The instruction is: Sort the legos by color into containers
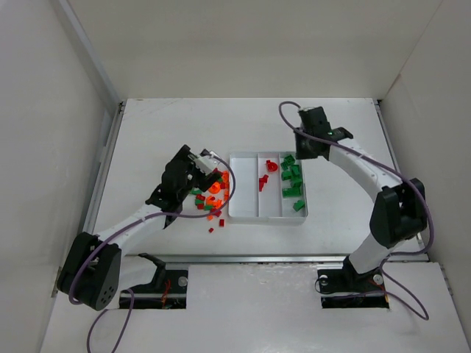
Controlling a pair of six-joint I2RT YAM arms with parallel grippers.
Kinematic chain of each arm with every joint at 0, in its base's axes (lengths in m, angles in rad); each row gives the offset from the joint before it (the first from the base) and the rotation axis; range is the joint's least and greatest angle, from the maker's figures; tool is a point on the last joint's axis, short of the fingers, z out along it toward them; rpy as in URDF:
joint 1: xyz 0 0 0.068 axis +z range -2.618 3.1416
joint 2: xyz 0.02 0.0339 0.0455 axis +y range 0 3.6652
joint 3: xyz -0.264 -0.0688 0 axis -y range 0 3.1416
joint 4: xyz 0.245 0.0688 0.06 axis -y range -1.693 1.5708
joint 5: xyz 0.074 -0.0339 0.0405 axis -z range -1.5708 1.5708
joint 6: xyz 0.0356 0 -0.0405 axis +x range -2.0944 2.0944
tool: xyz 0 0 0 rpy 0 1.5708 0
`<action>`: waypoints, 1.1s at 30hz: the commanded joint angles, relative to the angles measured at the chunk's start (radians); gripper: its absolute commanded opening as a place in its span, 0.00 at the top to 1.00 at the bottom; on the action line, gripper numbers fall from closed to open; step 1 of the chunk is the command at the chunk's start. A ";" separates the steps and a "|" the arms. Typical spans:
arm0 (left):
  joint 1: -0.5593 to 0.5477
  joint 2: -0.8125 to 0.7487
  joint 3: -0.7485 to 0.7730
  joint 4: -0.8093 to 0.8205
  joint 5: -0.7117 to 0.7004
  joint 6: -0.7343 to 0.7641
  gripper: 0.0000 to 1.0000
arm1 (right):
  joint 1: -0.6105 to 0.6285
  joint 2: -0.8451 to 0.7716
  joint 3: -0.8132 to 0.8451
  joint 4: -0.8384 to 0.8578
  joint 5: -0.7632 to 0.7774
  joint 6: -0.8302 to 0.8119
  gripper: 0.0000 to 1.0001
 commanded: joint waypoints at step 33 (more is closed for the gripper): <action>0.020 0.088 0.194 -0.804 0.526 0.793 0.16 | 0.211 0.163 0.197 0.053 -0.280 -0.138 0.34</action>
